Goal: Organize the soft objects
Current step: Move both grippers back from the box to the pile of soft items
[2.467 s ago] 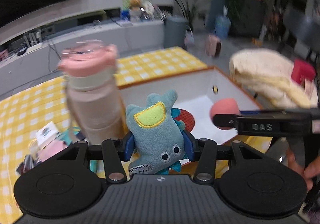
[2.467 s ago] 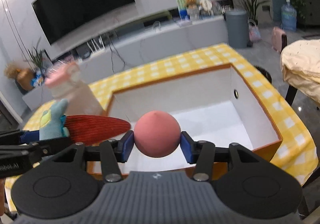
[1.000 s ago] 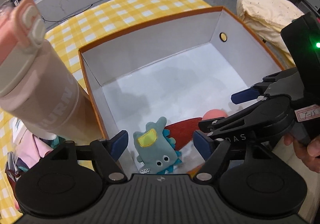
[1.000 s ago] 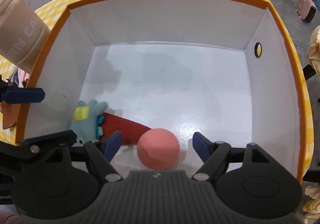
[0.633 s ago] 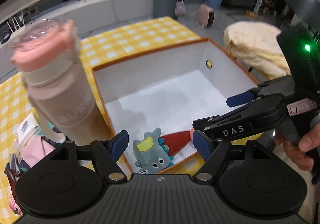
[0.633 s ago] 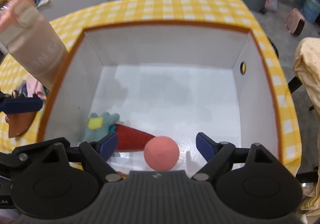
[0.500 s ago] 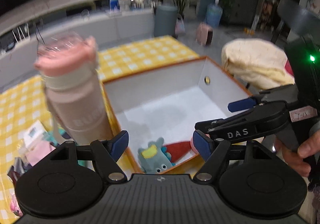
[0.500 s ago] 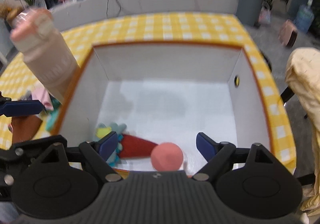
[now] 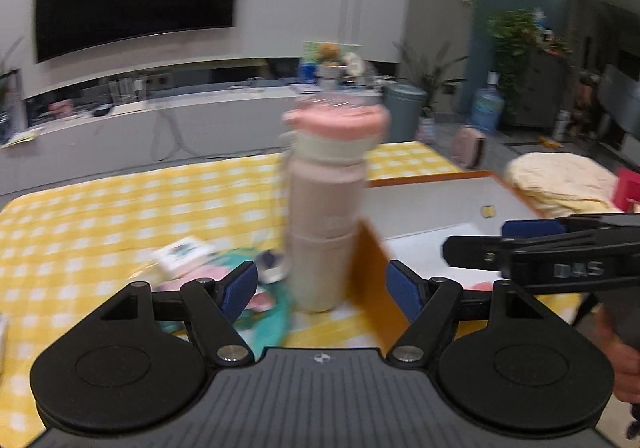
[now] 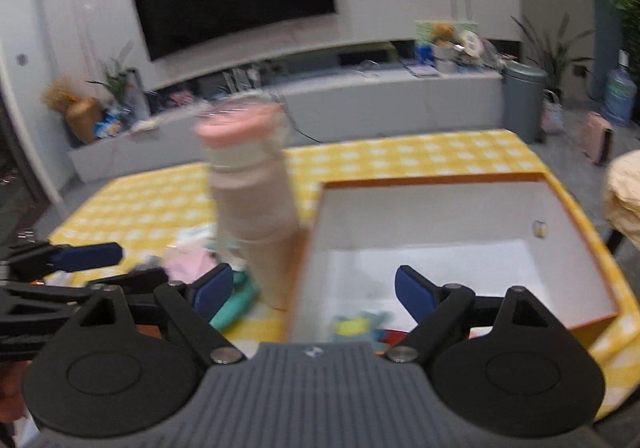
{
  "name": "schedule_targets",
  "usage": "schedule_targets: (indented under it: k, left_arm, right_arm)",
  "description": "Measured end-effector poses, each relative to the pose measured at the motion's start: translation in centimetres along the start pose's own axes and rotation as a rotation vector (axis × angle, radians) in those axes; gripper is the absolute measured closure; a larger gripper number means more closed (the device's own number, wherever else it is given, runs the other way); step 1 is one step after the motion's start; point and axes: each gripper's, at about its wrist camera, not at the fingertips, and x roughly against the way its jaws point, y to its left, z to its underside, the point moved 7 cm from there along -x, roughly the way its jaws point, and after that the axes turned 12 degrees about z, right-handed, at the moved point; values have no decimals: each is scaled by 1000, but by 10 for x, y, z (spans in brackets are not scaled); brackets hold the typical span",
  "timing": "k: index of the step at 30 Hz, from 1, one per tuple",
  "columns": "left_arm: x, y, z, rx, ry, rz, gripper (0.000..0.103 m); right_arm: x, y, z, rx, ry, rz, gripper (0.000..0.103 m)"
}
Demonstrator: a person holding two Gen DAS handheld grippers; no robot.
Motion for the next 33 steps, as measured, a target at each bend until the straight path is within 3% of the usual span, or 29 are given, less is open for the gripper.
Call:
schedule_targets:
  k: [8,16,23,28,30,33]
  left_arm:
    - [18,68,21,73,8,-88,19]
    - [5,126,36,95,97,-165,23]
    - [-21,150,42,-33,165,-182,30]
    - [-45,154,44,-115,177,-154,33]
    - [-55,154,45,-136,184,-125,33]
    - [-68,151,47,-220,194,-123,33]
  right_arm:
    - [-15,87,15,149,-33,-78,17]
    - [-71,147,20,273,-1,-111,24]
    - [-119,174,23,354,46,-111,35]
    - [-144,188,21,469,27,-79,40]
    - [-154,188,20,488,42,-62,50]
    - [-169,188,23,495,87,-75,55]
